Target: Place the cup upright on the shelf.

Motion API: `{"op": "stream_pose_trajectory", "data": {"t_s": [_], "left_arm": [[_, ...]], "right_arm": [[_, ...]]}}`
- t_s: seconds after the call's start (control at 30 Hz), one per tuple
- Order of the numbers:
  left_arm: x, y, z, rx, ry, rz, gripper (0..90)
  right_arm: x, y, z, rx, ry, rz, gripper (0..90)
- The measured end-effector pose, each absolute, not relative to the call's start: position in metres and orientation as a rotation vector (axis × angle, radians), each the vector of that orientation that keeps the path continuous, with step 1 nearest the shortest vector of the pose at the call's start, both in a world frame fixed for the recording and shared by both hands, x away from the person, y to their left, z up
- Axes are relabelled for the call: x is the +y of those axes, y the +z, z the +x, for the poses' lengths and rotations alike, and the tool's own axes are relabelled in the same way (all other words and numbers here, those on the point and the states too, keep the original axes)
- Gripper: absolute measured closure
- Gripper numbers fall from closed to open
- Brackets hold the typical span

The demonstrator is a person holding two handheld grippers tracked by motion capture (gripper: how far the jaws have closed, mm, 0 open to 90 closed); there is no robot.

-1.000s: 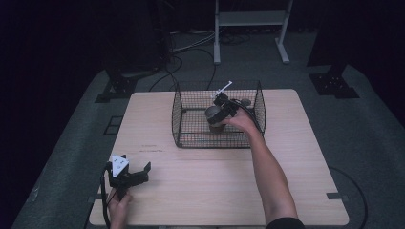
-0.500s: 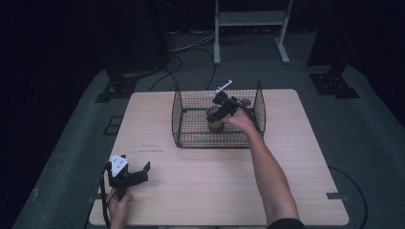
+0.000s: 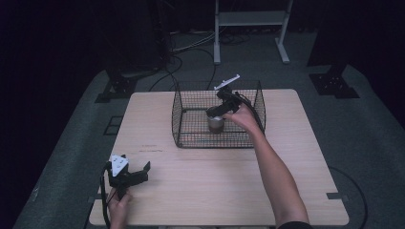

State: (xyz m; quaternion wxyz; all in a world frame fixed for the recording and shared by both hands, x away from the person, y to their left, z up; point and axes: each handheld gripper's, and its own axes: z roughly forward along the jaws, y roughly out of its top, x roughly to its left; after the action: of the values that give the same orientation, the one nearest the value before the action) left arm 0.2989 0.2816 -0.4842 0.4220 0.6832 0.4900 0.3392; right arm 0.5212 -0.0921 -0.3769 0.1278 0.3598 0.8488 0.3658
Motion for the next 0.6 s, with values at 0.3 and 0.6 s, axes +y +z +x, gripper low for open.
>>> {"op": "stream_pose_trajectory", "data": {"t_s": [0.3, 0.6], "left_arm": [[0.282, -0.484, 0.299, 1.224, 0.850, 1.719, 0.0], [0.283, -0.484, 0.298, 1.224, 0.846, 1.704, 0.0]], "right_arm": [[-0.105, -0.352, 0.493, 2.431, 1.224, 0.982, 5.1], [-0.118, -0.347, 0.475, 2.441, 1.277, 0.964, 5.1]]}}
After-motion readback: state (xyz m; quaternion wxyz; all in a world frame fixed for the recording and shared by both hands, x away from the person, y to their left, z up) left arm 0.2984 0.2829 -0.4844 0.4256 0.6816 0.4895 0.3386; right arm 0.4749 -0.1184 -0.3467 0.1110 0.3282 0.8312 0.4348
